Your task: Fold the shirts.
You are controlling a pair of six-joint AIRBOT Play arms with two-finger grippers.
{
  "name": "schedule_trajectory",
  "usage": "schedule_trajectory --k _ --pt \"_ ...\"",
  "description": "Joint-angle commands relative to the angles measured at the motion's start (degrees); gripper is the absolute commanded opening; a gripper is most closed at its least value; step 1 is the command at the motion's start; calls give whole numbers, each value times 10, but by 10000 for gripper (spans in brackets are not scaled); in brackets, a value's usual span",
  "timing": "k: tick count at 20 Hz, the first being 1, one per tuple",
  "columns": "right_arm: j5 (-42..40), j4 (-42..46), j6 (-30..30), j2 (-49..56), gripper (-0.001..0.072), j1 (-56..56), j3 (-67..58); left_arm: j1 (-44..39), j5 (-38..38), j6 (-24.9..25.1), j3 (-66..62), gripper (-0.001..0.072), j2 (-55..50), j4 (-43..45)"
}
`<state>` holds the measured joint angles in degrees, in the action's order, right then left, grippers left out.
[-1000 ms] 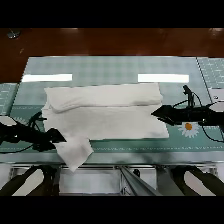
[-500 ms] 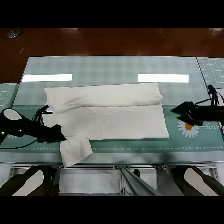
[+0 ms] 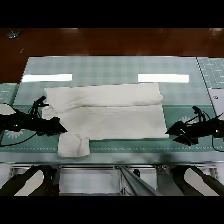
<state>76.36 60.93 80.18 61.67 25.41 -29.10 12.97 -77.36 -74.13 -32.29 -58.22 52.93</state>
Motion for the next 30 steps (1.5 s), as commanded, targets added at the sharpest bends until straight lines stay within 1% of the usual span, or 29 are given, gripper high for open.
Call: schedule_trajectory --k 1,5,6,7,8,9,12,14,17,20,24,27,30 --pt "-46 -26 12 34 617 -49 8 0 4 0 -2 23 1 -5" --pt "-82 -73 11 78 616 -103 -24 0 7 0 -2 23 1 -5" --pt "-90 -73 16 87 590 -113 -35 0 9 0 -2 23 1 -5" --pt "-91 -75 17 96 387 -122 -46 0 11 0 -2 23 1 -5" --pt "-89 -75 12 101 121 -125 -57 2 11 1 -4 23 1 -4" --pt "-85 -82 -1 102 27 -125 -68 8 10 2 -8 23 1 -4" --pt "-33 -77 -24 102 26 -115 -136 54 -8 7 -50 23 1 -5" --pt "-7 -77 -27 102 26 -116 -196 90 -20 6 -93 22 1 -5" --pt "-14 -82 -22 108 26 -116 -276 117 -1 6 -142 23 -6 -20" --pt "-28 -91 -20 136 26 -121 -342 98 37 -3 -167 23 -42 -30" --pt "-47 -91 -19 207 26 -148 -407 50 87 -16 -237 23 -146 -30" --pt "-80 -99 -7 265 26 -155 -441 42 96 -42 -314 23 -238 -30" --pt "-80 -113 -5 327 26 -160 -480 42 97 -49 -373 23 -307 -30"
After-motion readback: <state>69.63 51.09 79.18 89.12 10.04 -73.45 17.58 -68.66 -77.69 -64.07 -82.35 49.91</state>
